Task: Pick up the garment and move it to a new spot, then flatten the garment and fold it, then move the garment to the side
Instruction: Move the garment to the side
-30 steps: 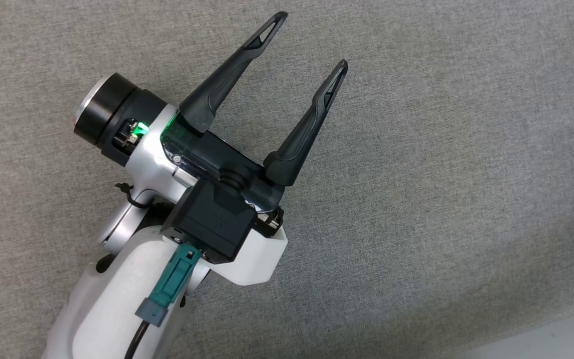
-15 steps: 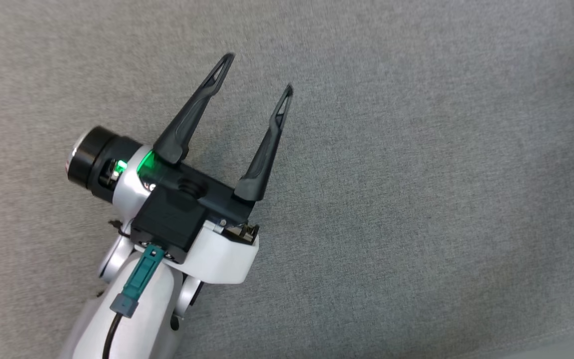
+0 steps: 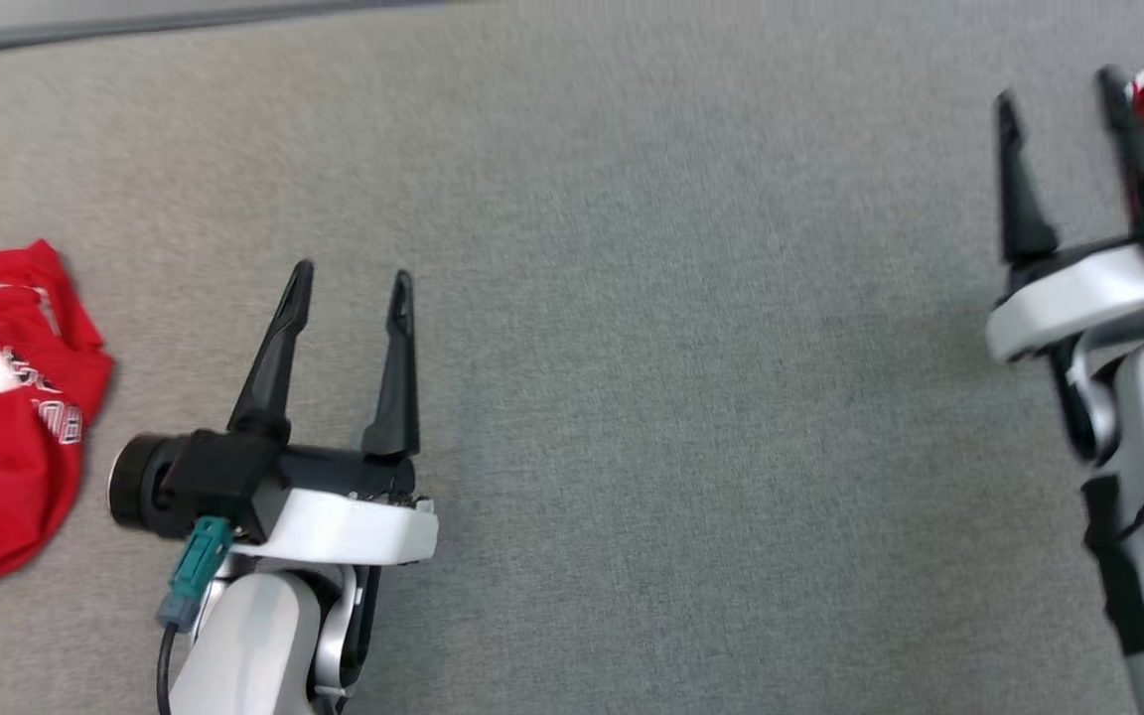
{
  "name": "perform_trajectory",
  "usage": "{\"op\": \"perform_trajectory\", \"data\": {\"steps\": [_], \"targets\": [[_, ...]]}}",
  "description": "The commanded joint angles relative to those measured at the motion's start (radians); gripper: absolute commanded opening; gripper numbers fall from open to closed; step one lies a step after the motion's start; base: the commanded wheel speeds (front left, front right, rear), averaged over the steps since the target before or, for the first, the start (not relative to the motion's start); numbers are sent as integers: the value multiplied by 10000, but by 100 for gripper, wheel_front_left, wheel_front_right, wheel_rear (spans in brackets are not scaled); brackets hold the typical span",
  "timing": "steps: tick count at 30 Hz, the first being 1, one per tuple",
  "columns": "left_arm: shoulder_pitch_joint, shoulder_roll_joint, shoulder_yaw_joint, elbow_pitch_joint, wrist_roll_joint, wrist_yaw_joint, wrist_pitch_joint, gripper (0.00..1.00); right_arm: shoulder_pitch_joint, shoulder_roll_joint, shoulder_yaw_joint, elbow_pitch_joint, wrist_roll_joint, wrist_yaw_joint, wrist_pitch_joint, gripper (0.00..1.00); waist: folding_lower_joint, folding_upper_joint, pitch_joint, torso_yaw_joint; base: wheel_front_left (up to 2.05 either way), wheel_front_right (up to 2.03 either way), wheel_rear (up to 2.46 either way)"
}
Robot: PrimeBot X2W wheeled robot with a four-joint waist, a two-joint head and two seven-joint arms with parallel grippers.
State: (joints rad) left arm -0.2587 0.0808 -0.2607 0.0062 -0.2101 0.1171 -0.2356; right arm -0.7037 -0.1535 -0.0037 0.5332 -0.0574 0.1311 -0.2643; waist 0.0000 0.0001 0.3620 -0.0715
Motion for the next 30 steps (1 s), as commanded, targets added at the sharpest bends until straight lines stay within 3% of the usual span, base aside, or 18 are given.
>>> {"op": "perform_trajectory", "data": {"steps": [1, 6, 12, 19, 30], "targets": [[224, -30, 182, 222, -194, 114, -131, 100, 506, -14, 460, -302, 606, -5, -1, 100, 0, -1, -708, 400, 0, 0, 0], [567, -50, 455, 917, -252, 141, -285, 100, 1791, 136, 1167, -1247, 1766, -5, -3, 100, 0, -1, -1400, 645, 0, 0, 0], [1022, -107, 875, 884, 49, 153, -303, 100, 3275, 354, 1378, -2432, 2266, -5, -3, 100, 0, -1, -1992, 819, 0, 0, 0], [1970, -192, 1193, 545, 515, -58, -300, 100, 5123, 649, 803, -3896, 2279, -5, -1, 100, 0, -1, -2779, 897, 0, 0, 0], [3331, -280, 1394, 358, 808, -169, -302, 100, 7149, 895, 590, -4852, 2098, -5, -1, 100, 0, -1, -3671, 942, 0, 0, 0]]}}
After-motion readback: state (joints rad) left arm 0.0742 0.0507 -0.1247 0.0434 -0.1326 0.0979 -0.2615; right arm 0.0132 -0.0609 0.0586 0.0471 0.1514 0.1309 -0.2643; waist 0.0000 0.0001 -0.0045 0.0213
